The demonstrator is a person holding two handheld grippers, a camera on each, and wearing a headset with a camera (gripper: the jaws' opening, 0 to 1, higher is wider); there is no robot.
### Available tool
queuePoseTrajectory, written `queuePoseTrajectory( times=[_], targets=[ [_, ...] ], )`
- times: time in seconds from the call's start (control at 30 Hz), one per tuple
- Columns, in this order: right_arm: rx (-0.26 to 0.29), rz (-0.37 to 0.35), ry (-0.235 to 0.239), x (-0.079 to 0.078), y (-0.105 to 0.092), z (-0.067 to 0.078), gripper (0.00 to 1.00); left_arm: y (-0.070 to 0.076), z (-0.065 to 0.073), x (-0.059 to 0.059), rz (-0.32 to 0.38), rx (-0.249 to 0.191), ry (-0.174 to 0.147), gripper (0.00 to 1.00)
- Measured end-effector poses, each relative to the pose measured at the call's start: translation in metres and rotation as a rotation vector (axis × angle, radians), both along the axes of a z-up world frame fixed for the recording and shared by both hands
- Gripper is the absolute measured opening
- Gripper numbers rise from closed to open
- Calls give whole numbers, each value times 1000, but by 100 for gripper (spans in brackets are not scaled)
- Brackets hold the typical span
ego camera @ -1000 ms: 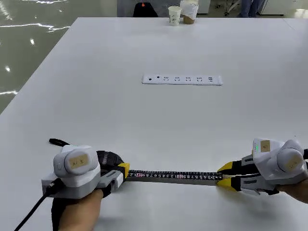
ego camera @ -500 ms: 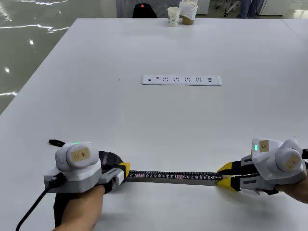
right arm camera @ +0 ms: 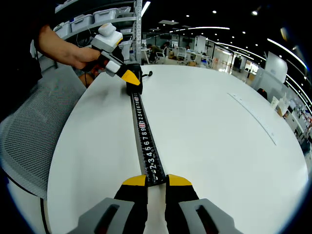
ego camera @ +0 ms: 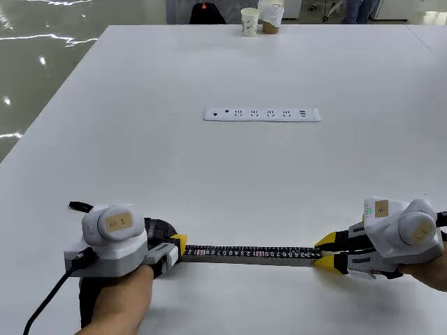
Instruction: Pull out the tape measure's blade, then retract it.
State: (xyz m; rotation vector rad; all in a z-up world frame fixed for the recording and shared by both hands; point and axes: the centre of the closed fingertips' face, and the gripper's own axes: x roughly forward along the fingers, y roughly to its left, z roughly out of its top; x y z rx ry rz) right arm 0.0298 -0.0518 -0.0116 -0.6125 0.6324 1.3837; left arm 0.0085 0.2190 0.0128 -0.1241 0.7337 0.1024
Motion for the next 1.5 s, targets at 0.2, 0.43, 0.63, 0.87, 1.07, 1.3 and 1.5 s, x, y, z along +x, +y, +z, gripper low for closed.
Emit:
queuePoseTrajectory(
  times=[0.2, 0.43, 0.63, 0.87, 1.07, 1.3, 1.5],
  targets=[
    [0, 1, 2, 0, 0, 0, 9, 0, 0, -1, -5, 0, -10, 57],
    [-1, 6, 1, -1, 0, 0, 9, -1, 1, -1, -16, -1, 1, 56],
    [-4, 5, 2, 0, 0, 0, 9, -1, 0, 0, -39, -5, 18, 55],
    [-10, 10, 0, -1, 0, 0, 9, -1, 0, 0, -46, -8, 21, 55],
    [-15, 15, 0, -1, 0, 0, 9, -1, 0, 0, -49, -14, 25, 55],
    [-19, 16, -2, 0, 1, 0, 9, -1, 0, 1, -44, -20, 26, 55],
    [-25, 22, -7, 1, 1, -1, 9, 0, 0, 1, -43, -28, 27, 55]
  ],
)
